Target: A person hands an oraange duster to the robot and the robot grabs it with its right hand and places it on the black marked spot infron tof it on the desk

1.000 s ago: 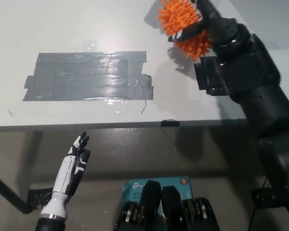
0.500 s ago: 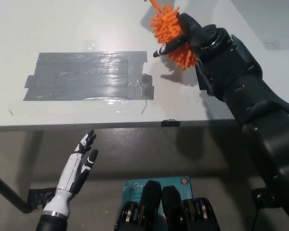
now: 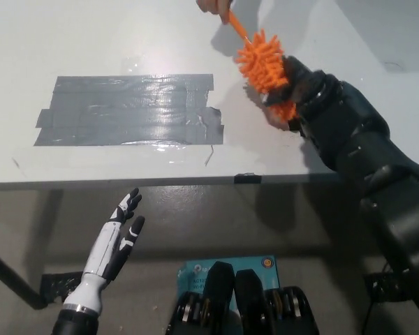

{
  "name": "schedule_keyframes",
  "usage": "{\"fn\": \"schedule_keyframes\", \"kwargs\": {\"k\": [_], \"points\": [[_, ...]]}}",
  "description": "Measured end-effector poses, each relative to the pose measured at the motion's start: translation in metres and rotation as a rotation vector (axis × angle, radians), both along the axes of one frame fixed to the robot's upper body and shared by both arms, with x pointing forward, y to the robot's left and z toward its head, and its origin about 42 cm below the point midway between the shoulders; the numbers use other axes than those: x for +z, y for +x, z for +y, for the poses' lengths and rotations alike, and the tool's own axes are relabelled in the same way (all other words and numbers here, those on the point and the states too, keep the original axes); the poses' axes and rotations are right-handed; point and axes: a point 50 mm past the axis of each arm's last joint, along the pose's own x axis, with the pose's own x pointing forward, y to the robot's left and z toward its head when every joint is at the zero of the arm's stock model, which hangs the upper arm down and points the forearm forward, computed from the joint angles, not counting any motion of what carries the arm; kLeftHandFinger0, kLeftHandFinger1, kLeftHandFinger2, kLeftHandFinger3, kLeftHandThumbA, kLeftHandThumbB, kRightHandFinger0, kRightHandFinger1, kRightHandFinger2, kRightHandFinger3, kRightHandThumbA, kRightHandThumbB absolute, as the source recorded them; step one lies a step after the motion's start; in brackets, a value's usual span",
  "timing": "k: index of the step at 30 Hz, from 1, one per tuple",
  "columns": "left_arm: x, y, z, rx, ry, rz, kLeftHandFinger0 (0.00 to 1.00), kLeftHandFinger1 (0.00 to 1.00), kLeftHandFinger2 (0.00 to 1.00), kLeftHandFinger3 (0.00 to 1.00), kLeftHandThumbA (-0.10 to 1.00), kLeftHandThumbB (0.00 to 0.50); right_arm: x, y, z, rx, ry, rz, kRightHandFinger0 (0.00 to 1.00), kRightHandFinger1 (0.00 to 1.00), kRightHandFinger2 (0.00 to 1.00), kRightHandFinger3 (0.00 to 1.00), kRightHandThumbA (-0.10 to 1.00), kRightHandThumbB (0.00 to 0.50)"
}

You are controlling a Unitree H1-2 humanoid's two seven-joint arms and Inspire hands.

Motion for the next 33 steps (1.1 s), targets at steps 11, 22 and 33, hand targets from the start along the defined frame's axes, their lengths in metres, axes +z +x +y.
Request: {"fn": "schedule_keyframes", "kwargs": {"k": [11, 22, 33], "points": [[0.001, 0.002, -0.001, -0.001, 0.010, 0.004, 1.00, 1.00, 1.00, 1.00, 1.00, 0.177, -0.003, 0.001, -0.009, -0.014, -0.035, -0.040, 0.26, 0.71, 0.88, 0.75, -0.10, 0.183], [0.004, 0.006, -0.002, -0.017, 0.015, 0.005, 1.00, 1.00, 1.00, 1.00, 1.00, 0.181, 0.030, 0.009, -0.021, 0.004, 0.004, -0.193, 0.14, 0.68, 1.00, 0.96, -0.10, 0.162], [0.004, 0.007, -0.002, -0.018, 0.017, 0.008, 1.00, 1.00, 1.00, 1.00, 1.00, 0.179, 0.060, 0.003, -0.076, 0.008, 0.010, -0.383, 0.12, 0.70, 1.00, 1.00, -0.10, 0.167]]}}
